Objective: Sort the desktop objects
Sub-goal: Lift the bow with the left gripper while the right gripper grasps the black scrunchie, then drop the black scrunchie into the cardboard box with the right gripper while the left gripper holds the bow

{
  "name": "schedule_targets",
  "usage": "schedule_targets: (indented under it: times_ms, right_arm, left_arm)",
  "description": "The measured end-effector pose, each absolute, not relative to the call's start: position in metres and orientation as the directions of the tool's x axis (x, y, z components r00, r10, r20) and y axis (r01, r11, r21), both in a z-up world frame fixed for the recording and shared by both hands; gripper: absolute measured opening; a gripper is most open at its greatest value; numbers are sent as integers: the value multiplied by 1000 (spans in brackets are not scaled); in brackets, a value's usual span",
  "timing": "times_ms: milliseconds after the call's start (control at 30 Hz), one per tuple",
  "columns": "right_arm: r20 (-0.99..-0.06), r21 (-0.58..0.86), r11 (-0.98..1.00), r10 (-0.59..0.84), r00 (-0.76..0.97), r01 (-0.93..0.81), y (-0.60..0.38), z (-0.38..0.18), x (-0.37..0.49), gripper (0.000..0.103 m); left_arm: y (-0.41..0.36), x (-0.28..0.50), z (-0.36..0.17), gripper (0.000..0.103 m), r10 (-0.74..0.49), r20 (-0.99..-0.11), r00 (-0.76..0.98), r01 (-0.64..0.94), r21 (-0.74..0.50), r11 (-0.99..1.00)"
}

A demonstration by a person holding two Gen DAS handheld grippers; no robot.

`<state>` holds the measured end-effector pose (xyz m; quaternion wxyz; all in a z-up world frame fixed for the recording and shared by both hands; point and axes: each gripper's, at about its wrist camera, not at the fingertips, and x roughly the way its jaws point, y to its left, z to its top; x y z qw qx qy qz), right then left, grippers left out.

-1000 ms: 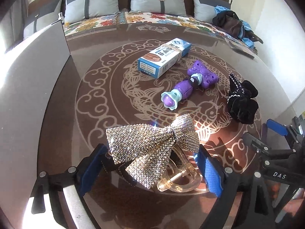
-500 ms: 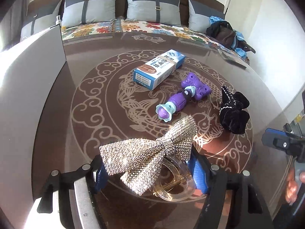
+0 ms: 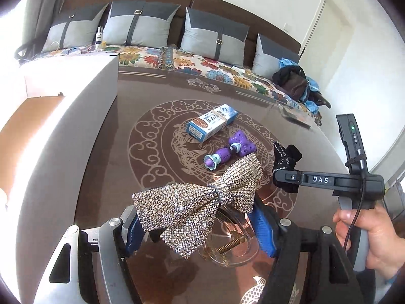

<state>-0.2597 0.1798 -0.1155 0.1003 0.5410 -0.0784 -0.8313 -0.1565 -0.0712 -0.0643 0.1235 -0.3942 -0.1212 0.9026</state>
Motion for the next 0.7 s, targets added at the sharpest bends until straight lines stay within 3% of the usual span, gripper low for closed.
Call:
schedule_targets:
  times_ms: [167, 333, 500, 700]
  right_arm:
    - [-844, 223, -951, -299, -445, 215, 164, -67, -225, 33]
    - [-770, 246, -866, -448, -455, 435, 80, -3, -197, 33]
    - [-716, 280, -736, -588, -377, 616, -39, 25, -168, 33]
    - [-728, 265, -647, -620, -292, 715, -148, 11, -145, 35]
  left_arm:
    - [-112, -126, -18, 70, 333, -617, -713, -110, -370, -922]
    - [-189, -105, 21, 70, 203, -605, -770, -12, -305, -952]
    - [-274, -96, 17, 70, 30, -673, -739, 157, -216, -964]
    - [-334, -90, -24, 71, -73, -767, -637, 296, -156, -942]
